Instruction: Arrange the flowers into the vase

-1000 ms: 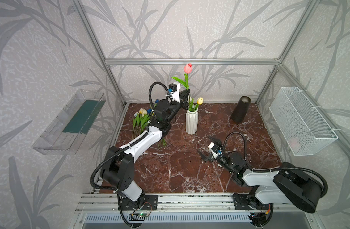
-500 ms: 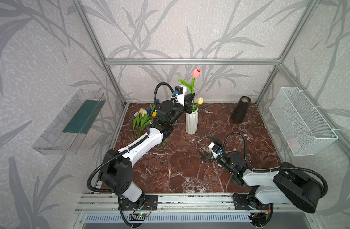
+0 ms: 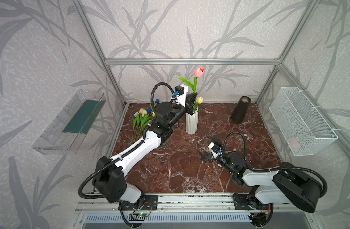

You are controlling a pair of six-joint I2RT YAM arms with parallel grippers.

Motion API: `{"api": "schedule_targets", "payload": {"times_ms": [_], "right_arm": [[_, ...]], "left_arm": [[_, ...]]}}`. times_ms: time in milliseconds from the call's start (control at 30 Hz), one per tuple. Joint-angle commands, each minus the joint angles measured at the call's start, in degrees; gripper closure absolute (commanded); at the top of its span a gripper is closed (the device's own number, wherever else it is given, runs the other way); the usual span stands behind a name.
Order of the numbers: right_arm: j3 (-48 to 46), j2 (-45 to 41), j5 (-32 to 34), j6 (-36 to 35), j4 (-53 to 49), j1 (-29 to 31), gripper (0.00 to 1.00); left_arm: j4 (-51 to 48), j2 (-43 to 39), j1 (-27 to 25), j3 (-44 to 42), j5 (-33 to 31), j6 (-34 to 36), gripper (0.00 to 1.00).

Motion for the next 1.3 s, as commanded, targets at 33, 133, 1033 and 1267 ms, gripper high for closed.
{"api": "schedule_targets", "payload": {"times_ms": [33,133,1033,1267], "right_arm": [[-0.08,0.66,-0.4,0.33,3.31,0.36,0.01],[-0.09,0.22,-0.22,0.29,2.91,0.36,0.01],[0.0,0.31,-0.48,0.12,2.74,0.36,0.01],[0.08,0.39,-0.66,0.05,2.61,0.36,0.01]], "left_arm": [[0.13,0.07,-0.35,2.21,-0.84,1.09,1.0],[0.56,0.96,-0.28,1.98,-3.2,1.82,1.0],[-22.88,18.38,8.91,32.97,8.65,-3.22,1.0],[-25.42,20.63,10.02,32.9,12.4,-5.66,1.0]]}}
